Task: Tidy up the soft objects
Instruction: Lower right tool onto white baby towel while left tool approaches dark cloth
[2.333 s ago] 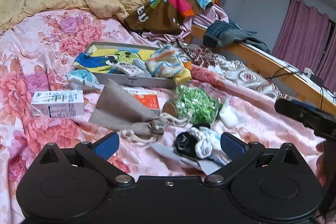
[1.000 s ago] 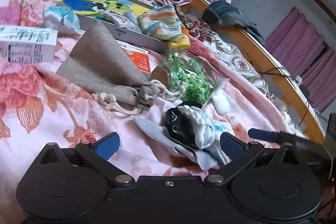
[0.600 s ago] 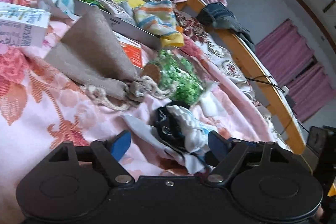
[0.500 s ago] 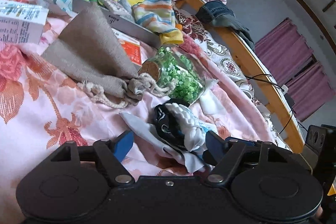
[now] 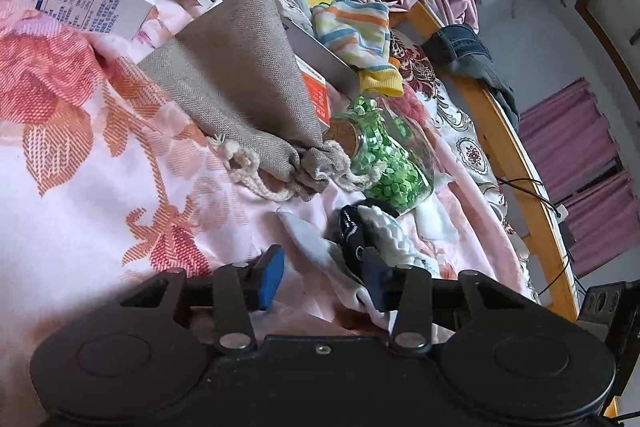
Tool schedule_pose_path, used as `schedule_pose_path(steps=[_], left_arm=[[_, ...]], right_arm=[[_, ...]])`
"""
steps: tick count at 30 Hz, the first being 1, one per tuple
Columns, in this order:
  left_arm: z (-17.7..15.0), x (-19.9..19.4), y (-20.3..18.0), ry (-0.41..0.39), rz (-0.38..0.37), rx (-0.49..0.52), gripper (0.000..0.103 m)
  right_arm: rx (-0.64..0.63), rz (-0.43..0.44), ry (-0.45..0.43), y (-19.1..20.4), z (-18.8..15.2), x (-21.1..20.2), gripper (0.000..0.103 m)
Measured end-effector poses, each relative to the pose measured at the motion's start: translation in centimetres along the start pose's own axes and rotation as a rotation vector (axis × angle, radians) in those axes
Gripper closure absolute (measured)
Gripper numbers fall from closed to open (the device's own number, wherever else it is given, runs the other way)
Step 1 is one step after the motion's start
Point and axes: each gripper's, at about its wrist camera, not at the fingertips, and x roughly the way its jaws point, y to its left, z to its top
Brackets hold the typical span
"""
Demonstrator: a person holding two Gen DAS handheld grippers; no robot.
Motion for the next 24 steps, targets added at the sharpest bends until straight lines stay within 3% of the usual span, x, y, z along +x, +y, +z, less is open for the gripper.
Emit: schedule_pose_path(steps=[8,15,19,24], left_arm=[[-0.4,0.6,-0.6,0.000,0.013,0.030,0.060],[-0.9,0.9,-1.1,0.004,0.048,0.050,0.089],[-1.1,0.8,-1.1,0.002,0.025,0.036,0.090],[-1.5,0.7,-1.8,0.009,0.010,0.068,0.096]], right_arm=[[0.068,0.081,-0.019,-0.5,0.2,0.5,0.002],[0.057,0.106,-0.019,-0.1,0.2,1.0,0.007],[0.059,0.122,-0.033,0.0,0.1,0.9,0.010],[0.045,0.127,-0.029,0.2,0.0,1.0,0.025]])
